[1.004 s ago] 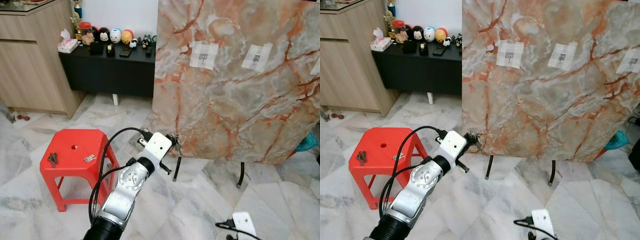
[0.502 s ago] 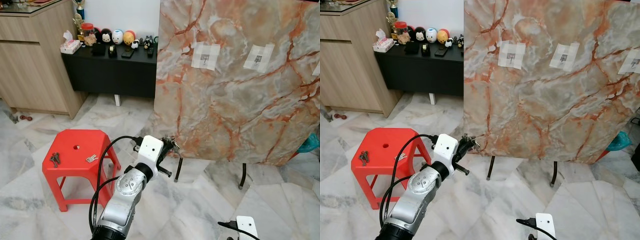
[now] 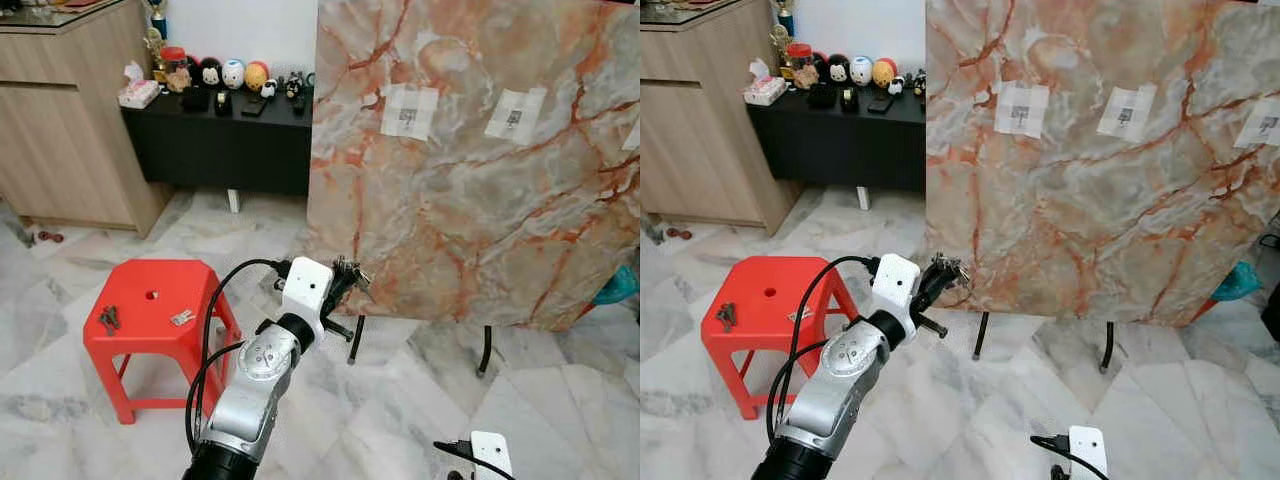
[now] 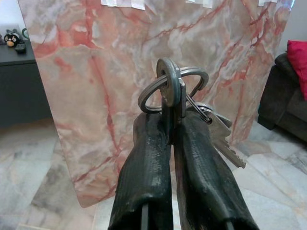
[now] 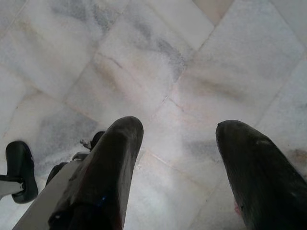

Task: Hang keys on a hook

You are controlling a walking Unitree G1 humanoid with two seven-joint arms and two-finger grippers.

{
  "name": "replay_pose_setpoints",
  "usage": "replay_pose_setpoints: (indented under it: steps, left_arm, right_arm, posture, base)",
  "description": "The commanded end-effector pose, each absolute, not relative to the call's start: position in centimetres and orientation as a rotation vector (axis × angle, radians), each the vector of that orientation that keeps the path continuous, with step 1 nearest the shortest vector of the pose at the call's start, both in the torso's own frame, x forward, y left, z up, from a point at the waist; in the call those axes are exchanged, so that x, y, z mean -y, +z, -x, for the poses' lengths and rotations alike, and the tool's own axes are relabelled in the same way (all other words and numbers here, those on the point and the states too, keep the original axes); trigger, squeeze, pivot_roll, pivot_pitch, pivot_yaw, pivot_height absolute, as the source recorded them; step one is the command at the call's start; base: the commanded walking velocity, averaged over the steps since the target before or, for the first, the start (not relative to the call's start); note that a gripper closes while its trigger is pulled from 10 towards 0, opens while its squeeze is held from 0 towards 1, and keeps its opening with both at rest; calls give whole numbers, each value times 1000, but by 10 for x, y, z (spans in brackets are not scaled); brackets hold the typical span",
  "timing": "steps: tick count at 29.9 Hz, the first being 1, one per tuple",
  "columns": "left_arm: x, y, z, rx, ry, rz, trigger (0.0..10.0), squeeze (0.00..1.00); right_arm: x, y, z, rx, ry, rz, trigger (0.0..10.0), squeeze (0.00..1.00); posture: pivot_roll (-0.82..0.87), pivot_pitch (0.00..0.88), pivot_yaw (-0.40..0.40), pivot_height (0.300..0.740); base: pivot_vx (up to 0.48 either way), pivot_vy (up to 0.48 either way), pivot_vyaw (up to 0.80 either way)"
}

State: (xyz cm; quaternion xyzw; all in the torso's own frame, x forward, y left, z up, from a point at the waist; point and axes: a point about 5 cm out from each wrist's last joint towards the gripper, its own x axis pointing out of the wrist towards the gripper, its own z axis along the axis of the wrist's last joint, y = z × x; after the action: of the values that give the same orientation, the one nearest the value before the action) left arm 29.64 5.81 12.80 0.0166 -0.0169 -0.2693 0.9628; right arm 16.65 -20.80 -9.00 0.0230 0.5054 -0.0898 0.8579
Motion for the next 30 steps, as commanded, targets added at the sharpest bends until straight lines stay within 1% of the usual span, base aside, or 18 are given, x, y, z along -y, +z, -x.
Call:
replay_pose_setpoints:
  steps: [1,3,8,10,14,22,30]
  left_arm:
    - [-53,136,-297,54,-563,-29,10000,0]
    - [-54,136,-298,52,-561,-29,10000,0]
    - [-56,136,-299,52,-556,-28,10000,0]
    - [-57,136,-299,51,-555,-28,10000,0]
    - [-58,136,-299,48,-552,-24,10000,0]
    - [-64,136,-300,45,-539,-19,10000,0]
    - [-64,134,-300,39,-539,-13,10000,0]
  right_arm:
    - [216,-86,-171,-1040,-222,-47,10000,0]
    - [216,-86,-172,-1043,-219,-39,10000,0]
    - [212,-87,-173,-1052,-211,-35,10000,0]
    - [211,-87,-172,-1063,-203,-28,10000,0]
    - [210,-88,-172,-1070,-200,-28,10000,0]
    - [209,-88,-171,-1053,-190,-36,10000,0]
    - [209,-89,-169,-1050,-175,-28,10000,0]
  posture:
    - [65,0,-114,740]
    - [65,0,-114,740]
    - [68,0,-117,740]
    - [70,0,-119,740]
    - [72,0,-119,740]
    - [80,0,-119,740]
    - [82,0,-119,740]
  base:
    - [0,0,0]
    - [0,0,0]
    - [248,0,0]
    - [255,0,-431]
    - [259,0,-794]
    - [258,0,0]
    - [261,0,0]
